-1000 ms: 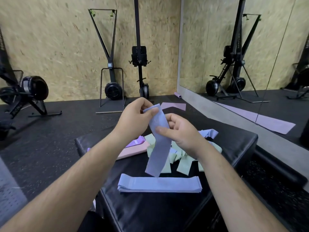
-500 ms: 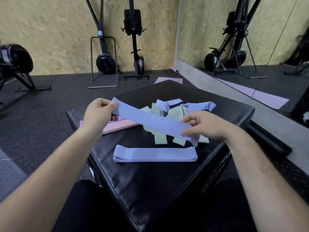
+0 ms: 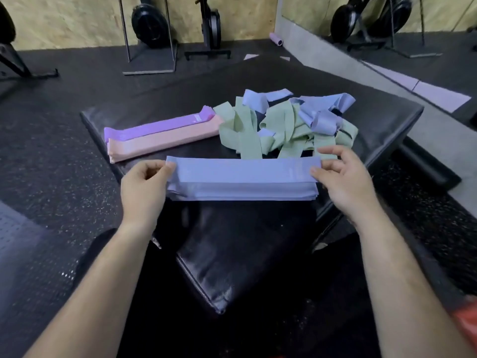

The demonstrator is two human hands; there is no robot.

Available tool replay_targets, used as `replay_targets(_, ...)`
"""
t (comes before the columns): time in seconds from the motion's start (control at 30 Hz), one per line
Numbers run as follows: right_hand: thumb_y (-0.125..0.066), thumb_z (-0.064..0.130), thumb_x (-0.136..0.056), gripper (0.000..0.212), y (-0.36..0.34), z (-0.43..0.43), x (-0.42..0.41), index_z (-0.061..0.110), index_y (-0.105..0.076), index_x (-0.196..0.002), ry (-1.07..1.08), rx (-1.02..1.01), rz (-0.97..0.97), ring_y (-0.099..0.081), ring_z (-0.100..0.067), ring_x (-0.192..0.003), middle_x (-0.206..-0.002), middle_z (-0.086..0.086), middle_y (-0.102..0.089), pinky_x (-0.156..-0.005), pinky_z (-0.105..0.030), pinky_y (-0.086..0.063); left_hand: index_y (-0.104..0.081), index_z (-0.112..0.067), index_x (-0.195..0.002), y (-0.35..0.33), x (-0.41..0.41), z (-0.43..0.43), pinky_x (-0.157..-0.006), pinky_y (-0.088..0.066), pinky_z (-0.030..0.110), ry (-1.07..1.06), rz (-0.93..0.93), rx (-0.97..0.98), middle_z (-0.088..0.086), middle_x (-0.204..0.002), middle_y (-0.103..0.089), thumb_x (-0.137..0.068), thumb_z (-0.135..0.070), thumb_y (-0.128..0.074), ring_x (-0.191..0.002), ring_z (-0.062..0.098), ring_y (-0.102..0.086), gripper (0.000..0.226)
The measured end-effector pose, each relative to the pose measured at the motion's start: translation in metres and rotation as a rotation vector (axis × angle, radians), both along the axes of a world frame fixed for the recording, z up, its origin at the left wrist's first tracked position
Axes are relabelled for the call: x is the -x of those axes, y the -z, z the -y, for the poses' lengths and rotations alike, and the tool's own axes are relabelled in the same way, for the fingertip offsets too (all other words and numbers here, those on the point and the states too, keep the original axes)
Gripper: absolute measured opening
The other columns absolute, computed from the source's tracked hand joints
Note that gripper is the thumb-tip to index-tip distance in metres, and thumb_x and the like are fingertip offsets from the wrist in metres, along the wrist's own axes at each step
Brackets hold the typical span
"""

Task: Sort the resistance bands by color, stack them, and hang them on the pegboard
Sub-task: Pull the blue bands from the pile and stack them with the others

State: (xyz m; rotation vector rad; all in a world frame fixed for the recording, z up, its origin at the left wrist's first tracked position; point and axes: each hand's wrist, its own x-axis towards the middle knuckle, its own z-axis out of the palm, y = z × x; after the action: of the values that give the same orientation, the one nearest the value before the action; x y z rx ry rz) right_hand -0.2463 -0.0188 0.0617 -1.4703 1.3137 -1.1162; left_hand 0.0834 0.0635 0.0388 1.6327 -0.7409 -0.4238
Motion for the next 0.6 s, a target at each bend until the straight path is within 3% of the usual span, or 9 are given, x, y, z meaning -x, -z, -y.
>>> replay_targets(0.17, -0.071, 0.003, -0.09, 0.034, 0.013, 0.007, 0.002, 0.03, -0.062, -0.109, -0.032, 0.009, -0.084, -0.067, -0.016, -0.081, -0.102, -0.012, -0.071, -0.067, -0.019, -0.052, -0.073, -0.018, -0.091, 0.015, 0.002, -0.003, -0.069, -0.045, 0.01, -0.024, 0.095, -0.045, -0.011, -0.083, -0.071, -0.088, -0.029, -0.075, -0.069, -0.006, -0.058, 0.011)
replay_targets(0.33, -0.071, 0.002, -0.088, 0.034, 0.014, 0.009, 0.005, 0.028, -0.066, -0.108, -0.041, 0.092, -0.152, -0.056, -0.01, -0.07, -0.097, -0.009, -0.069, -0.069, -0.017, -0.051, -0.07, -0.016, -0.092, 0.015, 0.007, -0.003, -0.067, -0.043, 0.006, -0.005, 0.208, -0.09, -0.01, -0.083, -0.069, -0.09, -0.028, -0.072, -0.068, -0.006, -0.056, 0.011)
replay_targets(0.5, -0.07, 0.007, -0.087, 0.035, 0.028, 0.009, 0.002, 0.039, -0.068, -0.1, -0.057, 0.132, -0.265, -0.058, -0.014, -0.076, -0.098, 0.003, -0.067, -0.08, -0.021, -0.052, -0.069, -0.017, -0.092, 0.015, 0.009, -0.006, -0.065, -0.038, 0.002, 0.006, 0.291, -0.118, -0.014, -0.077, -0.064, -0.092, -0.025, -0.071, -0.064, -0.011, -0.055, 0.008)
replay_targets(0.6, -0.07, 0.011, -0.088, 0.029, 0.032, 0.01, 0.004, 0.036, -0.07, -0.103, -0.082, 0.137, -0.343, -0.051, -0.004, -0.065, -0.087, 0.007, -0.061, -0.069, -0.009, -0.044, -0.068, -0.019, -0.093, 0.018, 0.008, -0.006, -0.069, -0.044, 0.01, 0.023, 0.317, -0.123, -0.013, -0.076, -0.062, -0.092, -0.026, -0.071, -0.066, -0.005, -0.055, 0.008)
